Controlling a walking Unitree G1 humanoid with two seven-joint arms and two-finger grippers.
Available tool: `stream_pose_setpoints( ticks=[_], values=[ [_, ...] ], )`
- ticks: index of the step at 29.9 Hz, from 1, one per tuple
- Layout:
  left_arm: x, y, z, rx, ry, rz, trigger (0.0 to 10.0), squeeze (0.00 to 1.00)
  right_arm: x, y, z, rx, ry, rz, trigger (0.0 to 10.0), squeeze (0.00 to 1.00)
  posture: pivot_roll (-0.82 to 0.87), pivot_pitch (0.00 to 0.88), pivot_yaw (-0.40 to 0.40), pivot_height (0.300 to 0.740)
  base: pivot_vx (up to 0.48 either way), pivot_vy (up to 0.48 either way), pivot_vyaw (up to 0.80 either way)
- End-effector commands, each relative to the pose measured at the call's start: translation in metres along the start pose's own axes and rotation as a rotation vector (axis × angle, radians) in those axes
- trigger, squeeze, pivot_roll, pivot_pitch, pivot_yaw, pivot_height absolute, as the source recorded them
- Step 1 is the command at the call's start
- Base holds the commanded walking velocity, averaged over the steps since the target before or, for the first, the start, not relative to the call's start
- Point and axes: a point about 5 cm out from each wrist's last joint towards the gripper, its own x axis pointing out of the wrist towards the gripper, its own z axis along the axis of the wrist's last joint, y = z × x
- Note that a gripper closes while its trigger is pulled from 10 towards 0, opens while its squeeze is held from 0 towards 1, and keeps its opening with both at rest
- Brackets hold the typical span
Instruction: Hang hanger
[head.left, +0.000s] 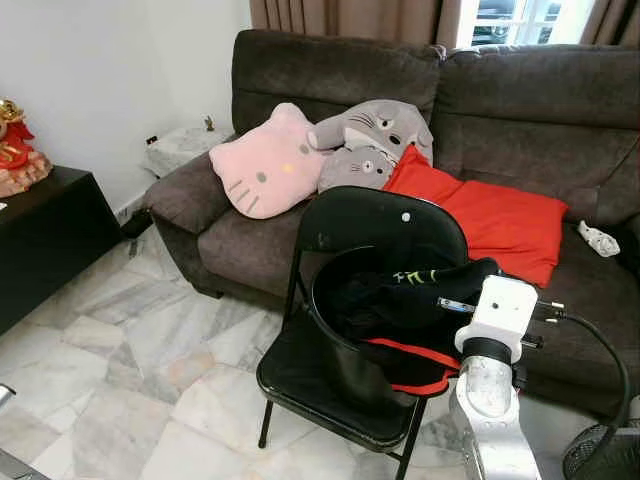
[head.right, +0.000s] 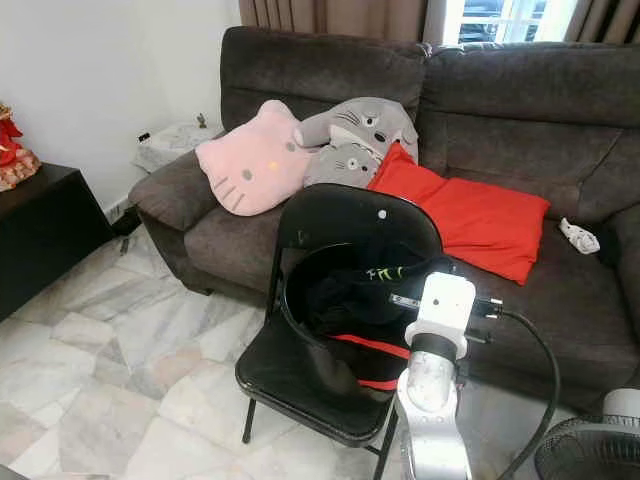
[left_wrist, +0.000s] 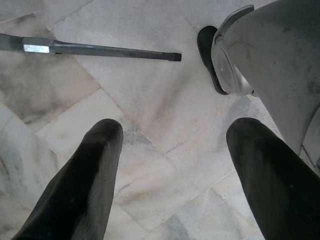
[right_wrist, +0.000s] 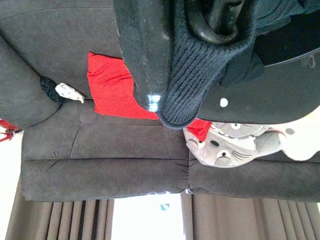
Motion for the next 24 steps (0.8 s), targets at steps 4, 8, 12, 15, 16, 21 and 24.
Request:
stream_pose_setpoints(
  ticks=[4,8,12,15,16,21,24],
  values=[
    [-0.001,0.001,-0.004,-0.007,0.006,0.004,10.0,0.00,0.002,0.000,0.005,0.006,-0.008,0.000,10.0,0.00,-0.04,0.000,0.058,0.740,0.000,0.000,0.00],
    [-0.001,0.001,-0.004,-0.005,0.007,0.004,10.0,0.00,0.001,0.000,0.003,0.004,0.002,-0.003,10.0,0.00,-0.04,0.000,0.059,0.740,0.000,0.000,0.00],
    [-0.001,0.003,-0.004,-0.003,0.006,0.008,10.0,0.00,0.000,0.001,0.002,0.007,0.010,-0.004,10.0,0.00,-0.03,0.000,0.069,0.740,0.000,0.000,0.00],
    [-0.001,0.004,-0.004,-0.005,0.005,0.013,10.0,0.00,0.000,0.000,0.001,0.008,0.017,-0.010,10.0,0.00,-0.03,0.000,0.074,0.740,0.000,0.000,0.00],
    [-0.001,0.005,-0.004,-0.008,0.004,0.015,10.0,0.00,0.000,-0.001,0.000,0.008,0.020,-0.012,10.0,0.00,-0.03,0.000,0.074,0.740,0.000,0.000,0.00],
    [-0.002,0.006,-0.006,-0.009,0.007,0.019,10.0,0.00,0.000,-0.006,-0.003,0.004,0.036,-0.028,10.0,0.00,-0.02,0.000,0.072,0.740,0.000,0.000,0.00],
    [-0.002,0.006,-0.006,-0.041,0.004,0.030,10.0,0.00,0.001,-0.010,-0.006,0.004,0.057,-0.033,10.0,0.00,-0.03,0.000,0.065,0.740,-0.260,0.000,0.00]
  ],
)
